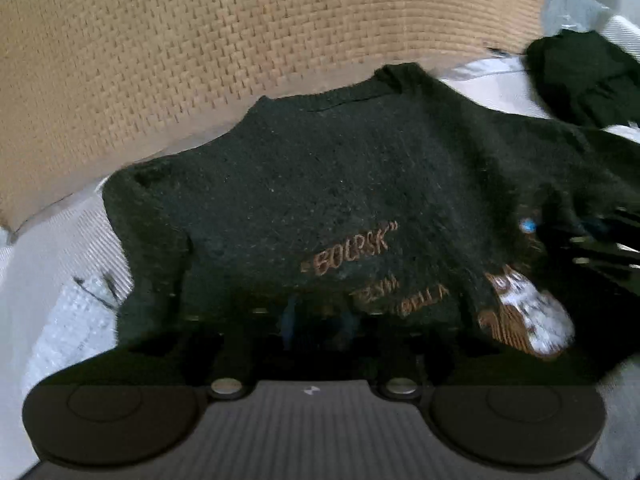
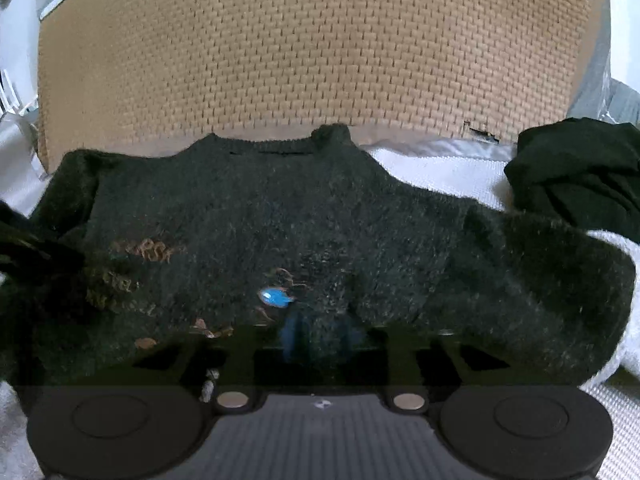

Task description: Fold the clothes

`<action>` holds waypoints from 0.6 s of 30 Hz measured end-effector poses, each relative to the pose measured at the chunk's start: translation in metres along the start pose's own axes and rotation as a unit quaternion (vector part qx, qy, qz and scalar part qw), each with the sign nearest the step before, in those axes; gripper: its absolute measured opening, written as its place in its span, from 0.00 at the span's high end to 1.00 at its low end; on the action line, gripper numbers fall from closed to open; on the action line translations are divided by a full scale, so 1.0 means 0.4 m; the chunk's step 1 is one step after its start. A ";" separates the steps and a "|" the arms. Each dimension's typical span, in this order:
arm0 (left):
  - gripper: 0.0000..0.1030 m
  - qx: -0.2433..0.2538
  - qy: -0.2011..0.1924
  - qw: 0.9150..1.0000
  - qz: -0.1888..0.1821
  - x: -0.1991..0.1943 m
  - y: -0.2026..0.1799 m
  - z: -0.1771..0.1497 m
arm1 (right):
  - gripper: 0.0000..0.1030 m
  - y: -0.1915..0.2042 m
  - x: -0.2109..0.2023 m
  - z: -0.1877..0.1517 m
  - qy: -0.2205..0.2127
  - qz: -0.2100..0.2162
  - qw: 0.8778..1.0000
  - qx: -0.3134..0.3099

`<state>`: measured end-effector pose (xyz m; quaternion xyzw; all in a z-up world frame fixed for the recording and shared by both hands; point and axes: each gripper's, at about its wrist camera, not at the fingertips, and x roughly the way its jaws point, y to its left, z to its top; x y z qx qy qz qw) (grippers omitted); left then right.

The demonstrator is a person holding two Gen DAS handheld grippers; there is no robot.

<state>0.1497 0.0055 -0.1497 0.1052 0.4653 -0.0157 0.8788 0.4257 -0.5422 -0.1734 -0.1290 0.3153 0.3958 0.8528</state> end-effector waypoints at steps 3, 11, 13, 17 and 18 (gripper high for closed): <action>0.68 0.028 0.002 0.999 0.032 -0.044 0.069 -0.008 | 0.58 0.037 0.001 -0.034 -0.023 -0.021 0.998 -0.046; 0.46 -0.017 0.049 0.993 0.108 -0.052 0.333 -0.122 | 0.24 0.054 0.008 -0.041 -0.029 -0.083 0.995 -0.056; 0.45 -0.056 0.065 0.990 0.114 -0.036 0.396 -0.167 | 0.20 0.052 0.016 -0.041 -0.023 -0.095 0.994 -0.051; 0.62 -0.113 0.084 0.985 0.103 -0.009 0.462 -0.245 | 0.18 0.031 0.017 -0.043 -0.018 -0.081 0.996 -0.027; 0.80 -0.120 0.087 0.985 0.093 -0.005 0.466 -0.256 | 0.17 0.025 0.018 -0.044 -0.017 -0.077 0.997 -0.020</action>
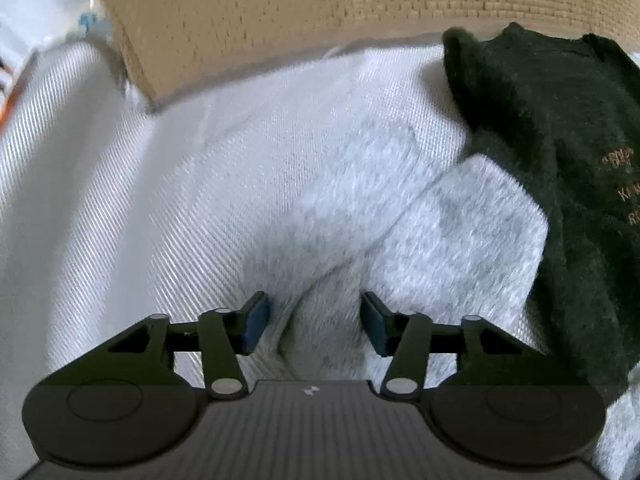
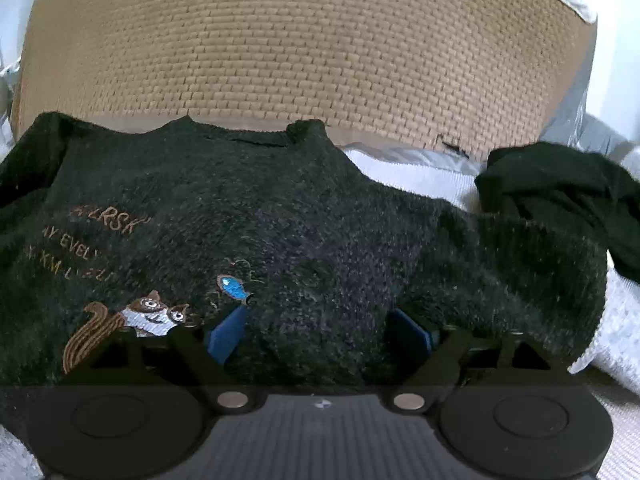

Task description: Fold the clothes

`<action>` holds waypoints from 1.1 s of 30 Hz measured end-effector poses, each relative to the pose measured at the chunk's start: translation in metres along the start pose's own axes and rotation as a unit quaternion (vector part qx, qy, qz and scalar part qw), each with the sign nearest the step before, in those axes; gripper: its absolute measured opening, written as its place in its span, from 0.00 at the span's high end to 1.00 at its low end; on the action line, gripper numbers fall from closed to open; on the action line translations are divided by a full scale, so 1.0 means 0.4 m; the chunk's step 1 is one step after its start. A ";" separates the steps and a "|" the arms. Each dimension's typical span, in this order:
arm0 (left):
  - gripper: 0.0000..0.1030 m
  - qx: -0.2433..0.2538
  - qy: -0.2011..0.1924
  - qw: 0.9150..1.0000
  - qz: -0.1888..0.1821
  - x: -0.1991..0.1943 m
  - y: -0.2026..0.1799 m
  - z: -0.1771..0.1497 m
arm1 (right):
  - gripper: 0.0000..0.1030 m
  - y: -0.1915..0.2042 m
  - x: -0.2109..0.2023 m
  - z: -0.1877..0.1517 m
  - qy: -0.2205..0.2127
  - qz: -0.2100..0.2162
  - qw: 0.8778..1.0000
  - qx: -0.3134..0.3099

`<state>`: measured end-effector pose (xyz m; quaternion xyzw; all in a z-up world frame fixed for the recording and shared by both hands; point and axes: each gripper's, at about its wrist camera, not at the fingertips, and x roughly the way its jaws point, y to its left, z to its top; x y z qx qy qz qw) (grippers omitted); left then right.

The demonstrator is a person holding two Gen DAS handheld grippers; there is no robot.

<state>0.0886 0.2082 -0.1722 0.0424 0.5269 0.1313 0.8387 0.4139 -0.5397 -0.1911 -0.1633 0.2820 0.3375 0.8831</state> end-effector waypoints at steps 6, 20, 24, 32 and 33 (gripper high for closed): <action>0.88 -0.012 -0.024 0.999 0.017 -0.020 0.007 -0.009 | 0.17 -0.013 -0.002 -0.001 0.003 0.011 1.000 0.016; 0.89 -0.145 -0.051 0.987 0.047 -0.136 0.152 -0.175 | 0.16 -0.016 -0.001 0.003 0.004 0.012 1.000 0.017; 0.88 -0.161 -0.031 0.986 0.026 -0.155 0.168 -0.191 | 0.16 -0.016 -0.001 0.003 0.004 0.012 1.000 0.018; 0.83 -0.164 -0.015 0.986 0.008 -0.164 0.161 -0.170 | 0.16 -0.017 -0.001 0.004 0.004 0.012 1.000 0.018; 0.81 -0.162 -0.017 0.987 0.005 -0.164 0.157 -0.165 | 0.16 -0.017 -0.001 0.004 0.004 0.012 1.000 0.018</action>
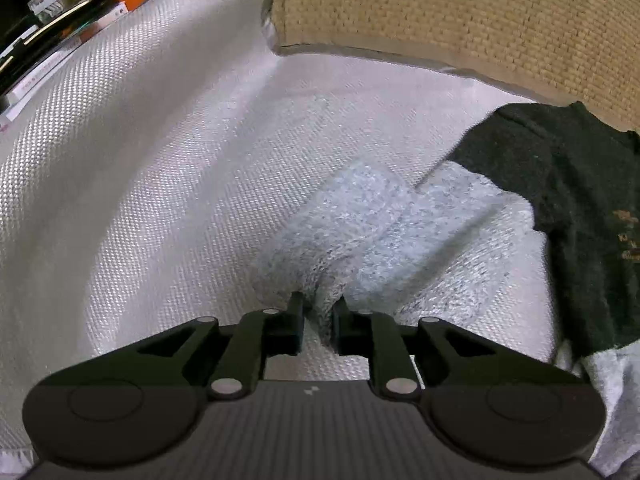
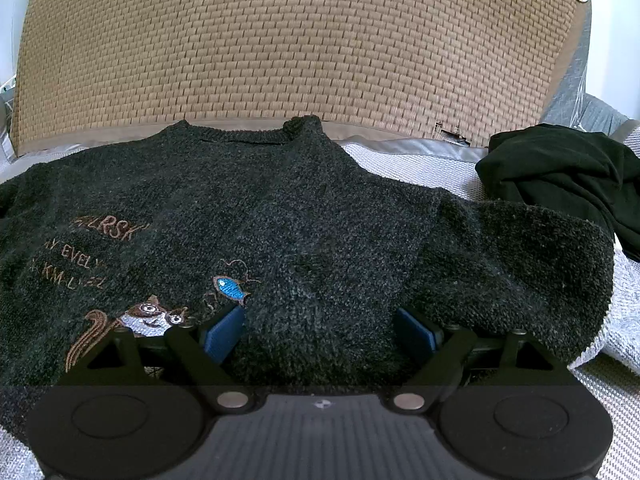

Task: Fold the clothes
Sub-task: 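Grasp the grey sleeve cuff with the left gripper and lift it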

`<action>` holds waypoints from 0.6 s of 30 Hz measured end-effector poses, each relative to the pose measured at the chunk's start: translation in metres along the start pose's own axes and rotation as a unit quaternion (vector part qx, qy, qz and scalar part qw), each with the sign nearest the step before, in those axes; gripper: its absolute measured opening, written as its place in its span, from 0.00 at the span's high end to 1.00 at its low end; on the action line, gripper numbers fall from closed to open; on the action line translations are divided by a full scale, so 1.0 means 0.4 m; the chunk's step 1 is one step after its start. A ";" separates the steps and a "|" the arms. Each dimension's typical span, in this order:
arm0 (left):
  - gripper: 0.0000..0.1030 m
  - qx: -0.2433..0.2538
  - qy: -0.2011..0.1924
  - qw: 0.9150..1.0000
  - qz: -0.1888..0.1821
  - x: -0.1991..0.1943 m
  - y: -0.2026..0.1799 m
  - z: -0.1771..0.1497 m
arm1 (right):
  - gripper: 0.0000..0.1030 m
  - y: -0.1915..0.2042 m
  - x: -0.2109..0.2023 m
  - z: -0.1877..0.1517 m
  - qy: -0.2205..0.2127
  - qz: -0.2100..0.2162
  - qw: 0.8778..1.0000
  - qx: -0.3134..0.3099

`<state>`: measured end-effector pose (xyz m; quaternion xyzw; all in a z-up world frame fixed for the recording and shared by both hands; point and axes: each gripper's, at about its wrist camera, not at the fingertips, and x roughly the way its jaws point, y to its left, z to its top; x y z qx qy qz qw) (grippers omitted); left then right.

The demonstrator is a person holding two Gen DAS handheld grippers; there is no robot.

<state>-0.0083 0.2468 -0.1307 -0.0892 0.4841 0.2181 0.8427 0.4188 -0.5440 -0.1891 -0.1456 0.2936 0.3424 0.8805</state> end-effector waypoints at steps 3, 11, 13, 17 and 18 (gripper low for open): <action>0.75 0.024 -0.019 1.000 -0.006 -0.026 -0.034 0.012 | 0.16 0.000 0.000 0.000 0.000 0.000 1.000 0.000; 0.57 0.116 -0.074 0.989 -0.054 -0.072 -0.103 0.060 | 0.16 0.000 0.000 0.000 0.000 0.000 1.000 0.001; 0.48 0.151 -0.061 0.983 -0.089 -0.054 -0.136 0.072 | 0.16 0.000 0.000 0.000 0.000 0.000 1.000 0.000; 0.43 0.229 -0.013 0.967 -0.109 0.019 -0.238 0.101 | 0.16 0.000 0.001 -0.001 0.000 0.000 1.000 0.000; 0.43 0.244 -0.001 0.964 -0.109 0.041 -0.262 0.104 | 0.16 0.000 0.001 -0.001 0.000 0.000 1.000 0.000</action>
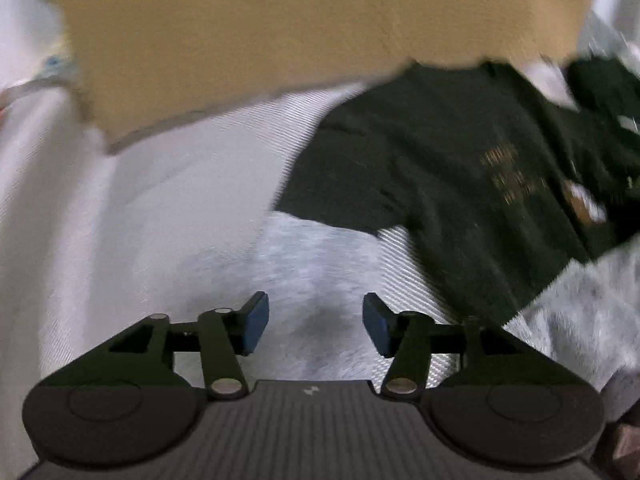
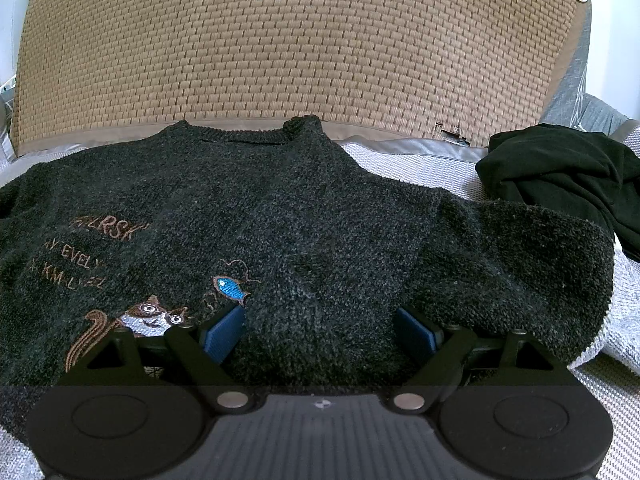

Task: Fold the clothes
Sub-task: 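Grasp the grey sleeve cuff with the left gripper and lift it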

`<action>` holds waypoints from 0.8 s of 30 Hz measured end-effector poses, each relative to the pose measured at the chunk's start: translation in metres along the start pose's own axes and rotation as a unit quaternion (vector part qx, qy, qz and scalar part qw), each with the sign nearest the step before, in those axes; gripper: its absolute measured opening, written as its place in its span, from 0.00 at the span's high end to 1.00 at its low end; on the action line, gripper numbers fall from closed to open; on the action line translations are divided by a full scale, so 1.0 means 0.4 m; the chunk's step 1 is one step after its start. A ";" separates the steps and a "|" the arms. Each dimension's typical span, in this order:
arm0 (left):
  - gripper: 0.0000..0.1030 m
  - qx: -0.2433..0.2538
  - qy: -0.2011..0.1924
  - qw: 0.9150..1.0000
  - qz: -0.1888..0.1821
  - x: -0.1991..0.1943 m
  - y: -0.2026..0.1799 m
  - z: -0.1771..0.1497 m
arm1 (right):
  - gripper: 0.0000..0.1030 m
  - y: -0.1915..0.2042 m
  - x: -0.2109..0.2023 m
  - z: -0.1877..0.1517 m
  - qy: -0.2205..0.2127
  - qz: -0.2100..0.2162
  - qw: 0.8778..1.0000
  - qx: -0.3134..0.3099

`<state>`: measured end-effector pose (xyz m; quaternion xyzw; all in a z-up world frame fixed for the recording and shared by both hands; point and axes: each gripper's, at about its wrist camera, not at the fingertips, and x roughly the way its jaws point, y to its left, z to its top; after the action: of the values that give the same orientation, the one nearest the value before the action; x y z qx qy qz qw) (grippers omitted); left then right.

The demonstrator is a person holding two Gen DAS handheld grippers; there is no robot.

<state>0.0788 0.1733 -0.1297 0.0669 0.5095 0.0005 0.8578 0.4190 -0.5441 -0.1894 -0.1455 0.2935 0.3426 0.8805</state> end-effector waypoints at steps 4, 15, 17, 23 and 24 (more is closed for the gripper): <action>0.43 0.055 0.056 0.997 -0.014 0.097 -0.058 0.036 | 0.16 0.000 0.000 0.000 0.000 0.000 1.000 0.000; 0.84 0.056 0.114 0.989 0.078 0.194 -0.053 0.046 | 0.16 -0.001 -0.001 0.002 0.000 0.000 1.000 0.000; 0.84 0.024 0.095 0.990 0.105 0.175 -0.029 0.062 | 0.16 -0.001 -0.001 0.001 0.000 0.000 1.000 0.000; 0.83 -0.109 0.019 0.981 0.160 0.104 0.085 0.118 | 0.16 -0.001 0.000 0.000 0.000 0.000 1.000 0.000; 0.82 -0.119 0.015 0.980 0.162 0.102 0.098 0.125 | 0.16 -0.001 0.000 0.000 0.000 0.000 1.000 0.000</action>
<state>0.1449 0.2094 -0.1374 0.0461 0.5011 0.2008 0.8405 0.4194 -0.5443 -0.1894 -0.1454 0.2937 0.3423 0.8806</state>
